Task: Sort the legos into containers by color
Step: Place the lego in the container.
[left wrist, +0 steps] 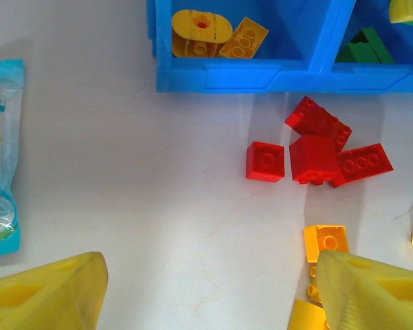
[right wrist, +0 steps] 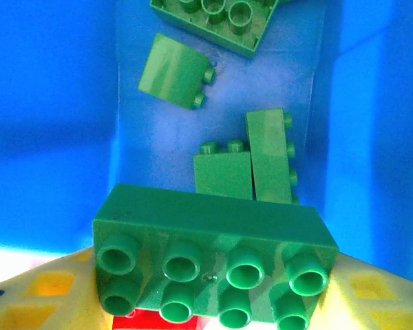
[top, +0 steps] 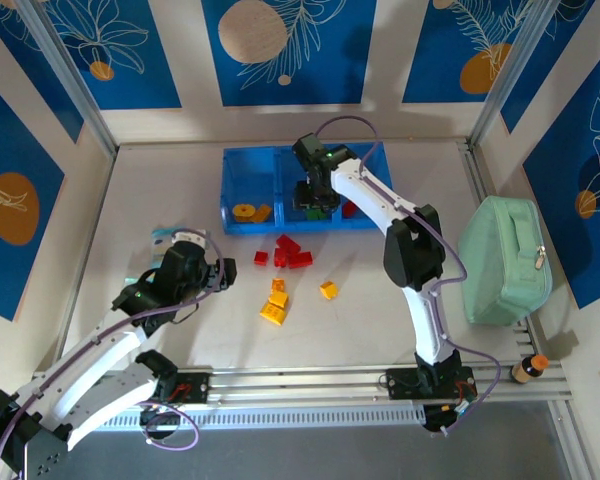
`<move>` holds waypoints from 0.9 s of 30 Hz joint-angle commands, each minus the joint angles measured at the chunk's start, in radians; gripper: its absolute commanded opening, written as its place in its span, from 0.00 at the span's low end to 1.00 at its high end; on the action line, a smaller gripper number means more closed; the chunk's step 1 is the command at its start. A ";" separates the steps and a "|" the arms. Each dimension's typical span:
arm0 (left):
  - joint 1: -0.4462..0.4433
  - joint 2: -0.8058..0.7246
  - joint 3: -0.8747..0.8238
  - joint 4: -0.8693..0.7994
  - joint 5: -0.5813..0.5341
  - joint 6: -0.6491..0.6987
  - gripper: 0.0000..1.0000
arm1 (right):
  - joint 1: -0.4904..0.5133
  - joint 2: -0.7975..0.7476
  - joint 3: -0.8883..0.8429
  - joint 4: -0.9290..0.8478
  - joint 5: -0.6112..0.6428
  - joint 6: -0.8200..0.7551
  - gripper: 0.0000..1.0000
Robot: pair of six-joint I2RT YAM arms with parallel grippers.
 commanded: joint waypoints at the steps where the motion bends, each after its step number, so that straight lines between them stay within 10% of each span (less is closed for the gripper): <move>1: 0.008 -0.008 -0.006 -0.006 -0.003 -0.001 0.79 | -0.010 0.040 0.066 -0.048 -0.023 -0.028 0.49; 6: 0.009 -0.007 -0.005 -0.010 -0.005 0.003 0.79 | -0.005 0.076 0.109 -0.057 -0.028 -0.030 0.53; 12: 0.007 -0.007 0.006 -0.018 0.006 0.013 0.79 | 0.008 0.070 0.130 -0.071 -0.001 -0.026 0.82; 27: -0.022 0.075 0.021 0.026 0.116 0.040 0.79 | 0.017 -0.267 -0.140 0.043 0.004 0.014 0.83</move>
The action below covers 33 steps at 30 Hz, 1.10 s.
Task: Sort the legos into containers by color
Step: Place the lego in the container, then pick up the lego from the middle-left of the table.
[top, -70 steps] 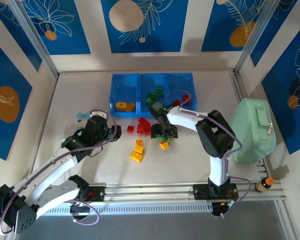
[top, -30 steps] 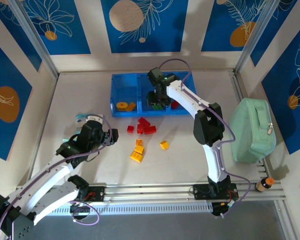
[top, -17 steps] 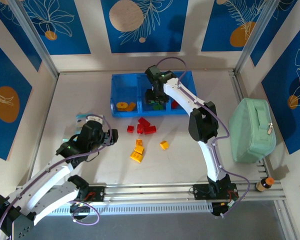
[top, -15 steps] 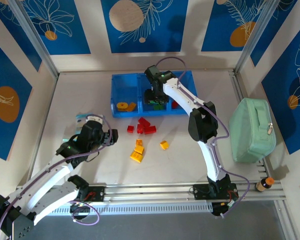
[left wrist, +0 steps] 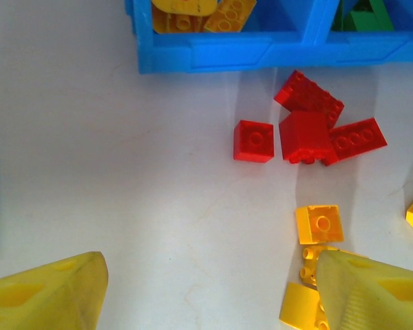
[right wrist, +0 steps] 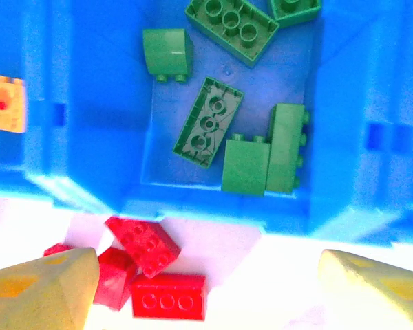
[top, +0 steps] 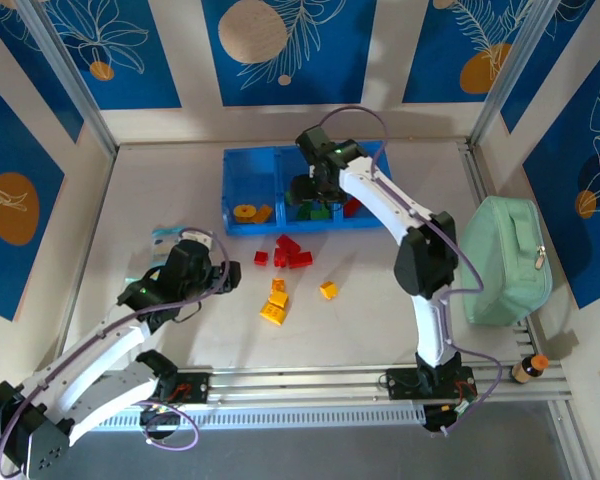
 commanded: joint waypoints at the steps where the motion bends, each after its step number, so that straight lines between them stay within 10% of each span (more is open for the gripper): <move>1: -0.019 0.032 0.018 0.030 0.052 0.016 0.79 | -0.004 -0.118 -0.090 0.055 -0.007 0.025 0.83; 33: -0.312 0.617 0.180 0.131 0.124 -0.029 0.77 | -0.073 -0.478 -0.753 0.262 -0.084 0.084 0.82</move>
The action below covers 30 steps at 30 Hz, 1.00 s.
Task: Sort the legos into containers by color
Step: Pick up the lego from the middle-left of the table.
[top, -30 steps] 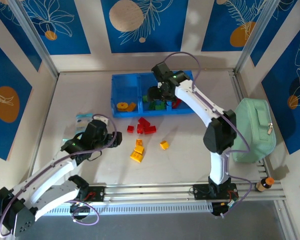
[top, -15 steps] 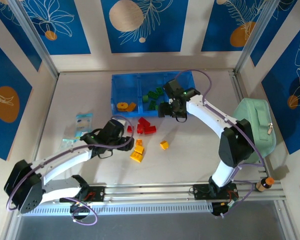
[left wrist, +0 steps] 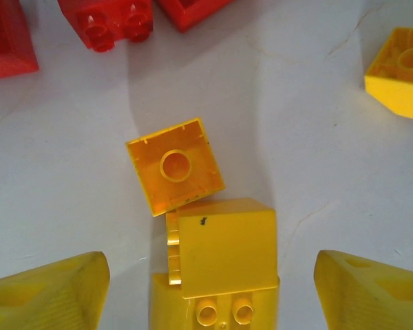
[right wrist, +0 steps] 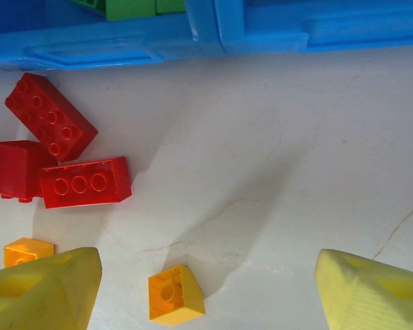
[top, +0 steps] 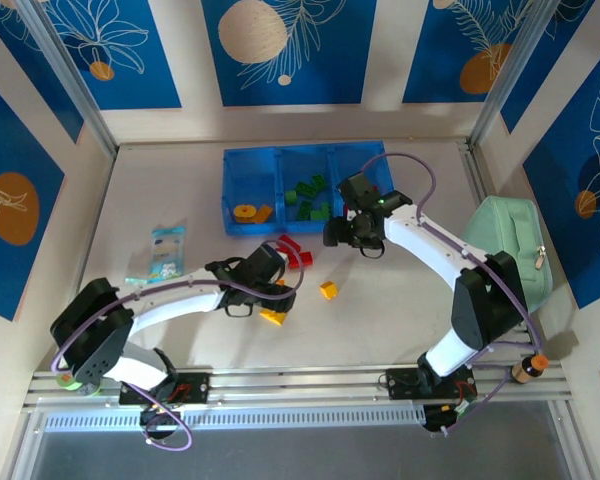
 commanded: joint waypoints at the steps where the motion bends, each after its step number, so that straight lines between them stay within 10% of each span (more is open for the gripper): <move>1: -0.008 0.034 0.030 0.005 0.019 -0.020 0.77 | -0.013 -0.033 -0.021 0.016 -0.028 0.021 0.82; 30: -0.007 0.030 0.203 -0.230 -0.105 0.002 0.33 | -0.044 -0.072 -0.081 0.039 -0.046 0.021 0.81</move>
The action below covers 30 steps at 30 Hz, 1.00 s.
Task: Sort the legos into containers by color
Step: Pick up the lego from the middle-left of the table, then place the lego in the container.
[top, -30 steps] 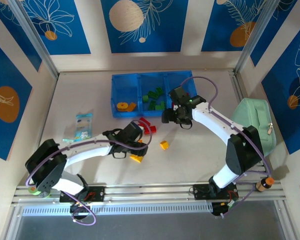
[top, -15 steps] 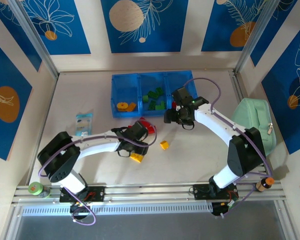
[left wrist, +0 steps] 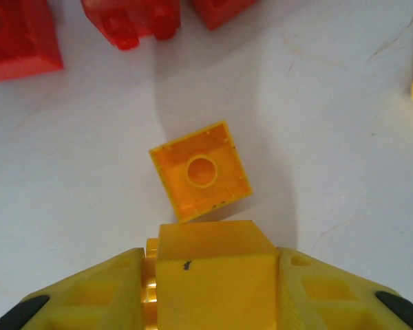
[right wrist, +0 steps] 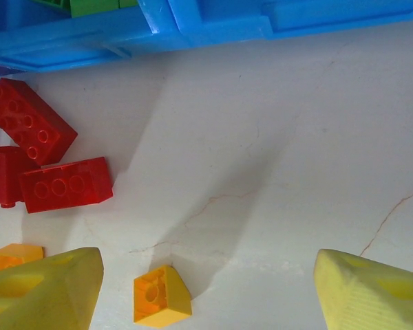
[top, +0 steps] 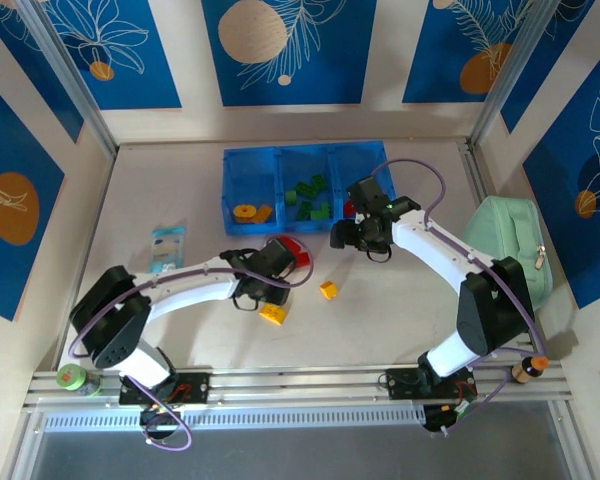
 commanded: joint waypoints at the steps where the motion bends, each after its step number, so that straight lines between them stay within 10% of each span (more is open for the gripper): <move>1: 0.012 -0.064 0.064 -0.070 -0.047 0.034 0.32 | -0.005 -0.035 -0.008 -0.006 -0.023 0.008 0.81; 15: 0.351 -0.069 0.251 -0.027 0.049 0.150 0.33 | -0.004 -0.072 -0.021 -0.020 -0.026 0.012 0.80; 30: 0.485 0.217 0.517 -0.001 0.086 0.207 0.33 | 0.005 -0.094 -0.054 -0.020 -0.030 0.017 0.80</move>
